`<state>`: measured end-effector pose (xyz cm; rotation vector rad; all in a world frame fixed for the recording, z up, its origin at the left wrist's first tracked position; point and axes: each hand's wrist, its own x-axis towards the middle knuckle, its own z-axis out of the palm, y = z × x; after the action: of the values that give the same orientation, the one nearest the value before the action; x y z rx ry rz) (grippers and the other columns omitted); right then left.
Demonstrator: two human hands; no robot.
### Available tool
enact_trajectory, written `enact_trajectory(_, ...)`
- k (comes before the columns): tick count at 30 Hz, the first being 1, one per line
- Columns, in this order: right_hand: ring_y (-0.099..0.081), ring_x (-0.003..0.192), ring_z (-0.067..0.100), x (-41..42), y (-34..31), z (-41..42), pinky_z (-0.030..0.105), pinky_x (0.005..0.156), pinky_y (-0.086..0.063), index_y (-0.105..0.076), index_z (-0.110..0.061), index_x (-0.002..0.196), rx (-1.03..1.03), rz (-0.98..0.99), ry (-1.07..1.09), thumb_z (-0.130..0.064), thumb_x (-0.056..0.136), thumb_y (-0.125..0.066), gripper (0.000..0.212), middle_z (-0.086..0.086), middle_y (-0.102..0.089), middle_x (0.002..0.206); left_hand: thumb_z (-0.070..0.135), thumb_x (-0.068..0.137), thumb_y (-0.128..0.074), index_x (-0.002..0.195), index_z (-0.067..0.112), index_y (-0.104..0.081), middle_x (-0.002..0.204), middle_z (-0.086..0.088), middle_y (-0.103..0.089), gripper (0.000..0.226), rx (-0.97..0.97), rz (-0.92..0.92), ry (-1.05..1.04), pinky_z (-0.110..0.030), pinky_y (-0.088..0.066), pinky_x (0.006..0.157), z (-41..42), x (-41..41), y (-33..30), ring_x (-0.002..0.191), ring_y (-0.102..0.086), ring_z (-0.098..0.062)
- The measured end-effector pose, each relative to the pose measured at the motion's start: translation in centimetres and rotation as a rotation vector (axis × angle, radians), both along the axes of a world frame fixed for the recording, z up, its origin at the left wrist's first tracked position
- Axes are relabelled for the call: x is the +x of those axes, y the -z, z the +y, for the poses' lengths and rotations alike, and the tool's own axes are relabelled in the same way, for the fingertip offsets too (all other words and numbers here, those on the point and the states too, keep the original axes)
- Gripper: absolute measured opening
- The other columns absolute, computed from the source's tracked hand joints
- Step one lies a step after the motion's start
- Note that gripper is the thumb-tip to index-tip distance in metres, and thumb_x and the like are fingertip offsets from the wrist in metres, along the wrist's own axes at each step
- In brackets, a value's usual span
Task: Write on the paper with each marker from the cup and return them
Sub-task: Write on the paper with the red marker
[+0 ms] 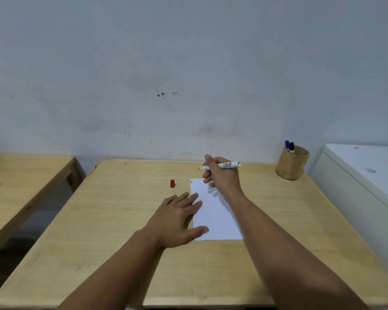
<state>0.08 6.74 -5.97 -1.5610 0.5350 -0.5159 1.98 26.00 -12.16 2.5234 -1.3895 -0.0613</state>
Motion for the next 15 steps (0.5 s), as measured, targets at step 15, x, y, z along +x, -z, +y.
enact_trajectory(15,-0.066,0.051,0.019,3.9,6.0,0.3,0.029,0.054,-0.051,-0.058,0.006,0.08,-0.013,0.06,0.051,-0.018,0.092,-0.07,0.029,0.022,-0.078,0.077,0.09,0.08,-0.035,0.164,0.031,-0.014,0.173,0.008,-0.004,0.105,0.005,-0.004,-0.14,-0.05,0.0,0.129,0.1,-0.4,-0.1,0.16,0.002,-0.014)
